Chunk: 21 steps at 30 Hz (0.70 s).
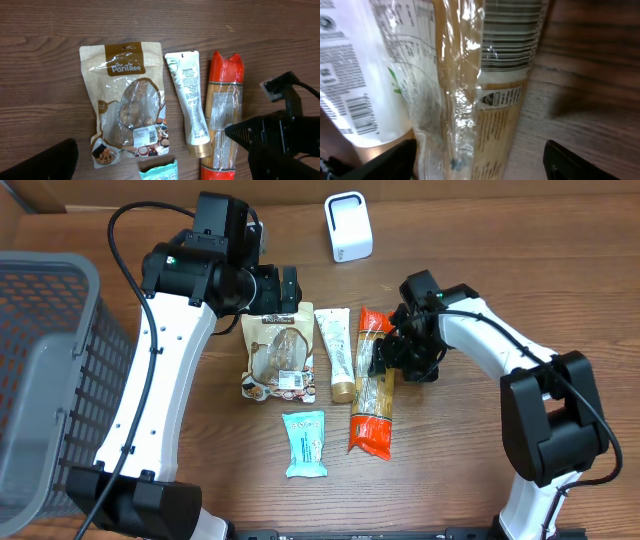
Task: Scan the item barcode
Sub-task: 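Reach the right gripper to the pasta packet and grasp it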
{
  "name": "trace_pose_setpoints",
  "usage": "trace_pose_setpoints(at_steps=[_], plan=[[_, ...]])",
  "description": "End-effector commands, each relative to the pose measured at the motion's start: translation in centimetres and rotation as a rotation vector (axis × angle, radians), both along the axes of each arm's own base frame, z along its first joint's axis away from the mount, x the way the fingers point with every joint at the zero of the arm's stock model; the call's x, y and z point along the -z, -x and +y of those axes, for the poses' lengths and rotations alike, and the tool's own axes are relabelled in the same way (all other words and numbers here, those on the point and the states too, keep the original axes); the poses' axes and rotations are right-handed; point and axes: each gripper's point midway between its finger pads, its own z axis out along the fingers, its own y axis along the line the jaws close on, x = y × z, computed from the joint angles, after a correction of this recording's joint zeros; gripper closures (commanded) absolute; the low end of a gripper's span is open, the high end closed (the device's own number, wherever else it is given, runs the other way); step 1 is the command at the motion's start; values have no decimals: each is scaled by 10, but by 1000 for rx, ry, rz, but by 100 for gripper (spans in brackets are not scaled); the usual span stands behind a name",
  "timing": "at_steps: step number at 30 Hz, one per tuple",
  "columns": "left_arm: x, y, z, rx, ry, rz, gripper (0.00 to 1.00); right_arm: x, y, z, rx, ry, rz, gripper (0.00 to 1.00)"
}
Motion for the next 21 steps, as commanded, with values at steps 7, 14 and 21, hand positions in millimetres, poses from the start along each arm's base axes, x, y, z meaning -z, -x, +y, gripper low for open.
trace_pose_setpoints(at_steps=[7, 14, 21], plan=[[2, -2, 3, -19, -4, 6, 0, 27, 12, 10, -25, -33, -2, 36], [2, -2, 3, -19, -4, 6, 1, 29, 2, 12, -26, -38, -51, 68], [2, -2, 3, -19, -4, 6, 0, 24, -5, -8, 30, -32, -25, 85]])
